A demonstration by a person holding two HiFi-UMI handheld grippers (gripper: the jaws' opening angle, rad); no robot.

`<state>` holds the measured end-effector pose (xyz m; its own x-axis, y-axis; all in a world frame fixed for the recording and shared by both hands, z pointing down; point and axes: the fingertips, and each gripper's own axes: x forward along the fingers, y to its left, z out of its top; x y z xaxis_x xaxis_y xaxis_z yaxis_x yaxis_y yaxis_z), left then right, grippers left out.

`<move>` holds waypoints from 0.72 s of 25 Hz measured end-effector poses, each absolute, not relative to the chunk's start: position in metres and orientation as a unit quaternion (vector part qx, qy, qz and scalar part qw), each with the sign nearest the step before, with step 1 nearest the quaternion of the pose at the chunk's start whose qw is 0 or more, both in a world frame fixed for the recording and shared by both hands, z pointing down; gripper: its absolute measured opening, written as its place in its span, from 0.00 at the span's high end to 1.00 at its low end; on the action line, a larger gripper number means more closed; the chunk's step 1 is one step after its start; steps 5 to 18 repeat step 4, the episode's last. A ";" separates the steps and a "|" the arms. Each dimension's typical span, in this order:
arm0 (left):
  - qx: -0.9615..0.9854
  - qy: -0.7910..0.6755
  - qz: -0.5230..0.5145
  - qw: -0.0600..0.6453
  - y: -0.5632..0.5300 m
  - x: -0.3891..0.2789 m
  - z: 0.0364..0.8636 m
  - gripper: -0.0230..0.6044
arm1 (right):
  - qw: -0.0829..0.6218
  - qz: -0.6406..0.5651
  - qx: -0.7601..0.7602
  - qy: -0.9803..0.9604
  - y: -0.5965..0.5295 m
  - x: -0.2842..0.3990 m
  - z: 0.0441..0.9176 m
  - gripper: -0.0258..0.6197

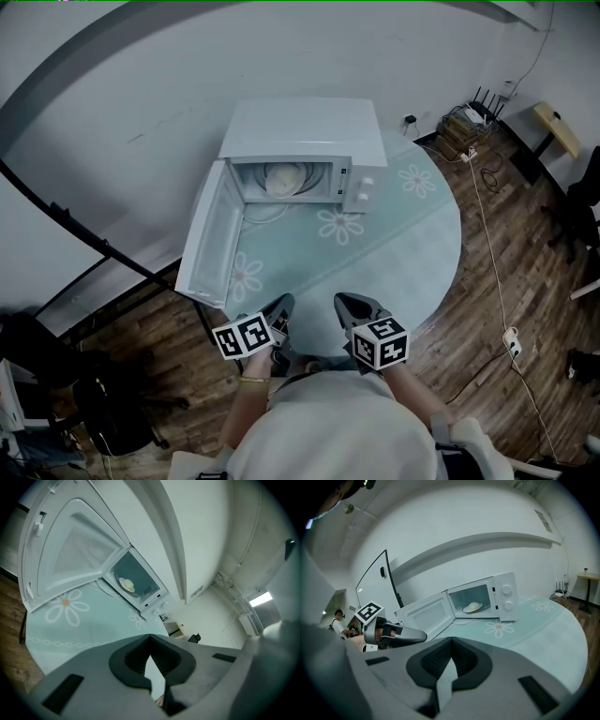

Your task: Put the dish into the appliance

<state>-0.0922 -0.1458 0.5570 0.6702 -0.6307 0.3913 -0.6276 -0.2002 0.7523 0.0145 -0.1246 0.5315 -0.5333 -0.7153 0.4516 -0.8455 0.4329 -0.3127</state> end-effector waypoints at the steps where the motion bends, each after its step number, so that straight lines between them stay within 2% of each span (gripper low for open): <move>1: 0.775 -0.406 -0.002 0.485 -0.146 -0.092 0.557 0.94 | 0.127 0.257 0.466 -0.837 -0.125 0.015 0.532 0.95; 18: 0.776 -0.404 -0.002 0.485 -0.148 -0.090 0.556 0.94 | 0.129 0.255 0.466 -0.837 -0.127 0.017 0.531 0.95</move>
